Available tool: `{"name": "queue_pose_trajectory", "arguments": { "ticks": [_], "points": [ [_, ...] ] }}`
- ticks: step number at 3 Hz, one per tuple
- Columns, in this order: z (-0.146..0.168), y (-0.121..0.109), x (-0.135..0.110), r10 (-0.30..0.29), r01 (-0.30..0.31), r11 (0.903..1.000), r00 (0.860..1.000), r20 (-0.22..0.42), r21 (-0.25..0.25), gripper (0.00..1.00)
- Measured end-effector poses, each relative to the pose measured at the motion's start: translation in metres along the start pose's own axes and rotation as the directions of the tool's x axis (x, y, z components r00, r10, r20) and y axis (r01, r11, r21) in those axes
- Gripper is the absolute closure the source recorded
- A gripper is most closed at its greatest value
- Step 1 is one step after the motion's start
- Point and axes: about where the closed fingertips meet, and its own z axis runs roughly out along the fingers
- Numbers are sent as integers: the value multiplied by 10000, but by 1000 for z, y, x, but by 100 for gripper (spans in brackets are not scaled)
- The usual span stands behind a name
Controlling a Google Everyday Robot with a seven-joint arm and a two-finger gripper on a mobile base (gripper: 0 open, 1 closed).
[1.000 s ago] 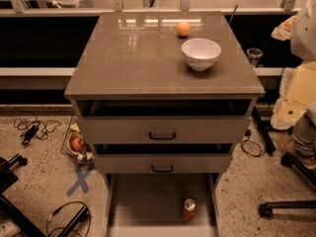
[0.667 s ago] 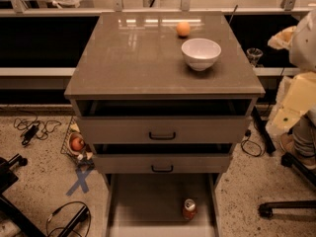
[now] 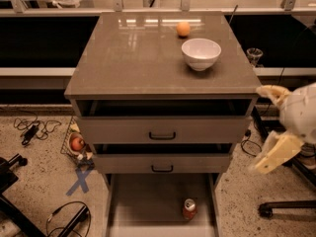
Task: Pick coke can from bottom drawer and place on counter
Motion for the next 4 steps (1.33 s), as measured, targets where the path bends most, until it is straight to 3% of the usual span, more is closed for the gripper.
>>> {"name": "queue_pose_trajectory", "arguments": {
  "ticks": [1,2,3,4],
  "points": [
    [42,7,23,546,-675,9961,9776,2032,572,0],
    [61,4,50,715,-1295,9823,9269,3684,1352,0],
    [82,4,85,-60,-794,9804,9028,4299,1804,0],
    [82,4,85,-60,-793,9804,9028,4300,1803,0]
  ]
}}
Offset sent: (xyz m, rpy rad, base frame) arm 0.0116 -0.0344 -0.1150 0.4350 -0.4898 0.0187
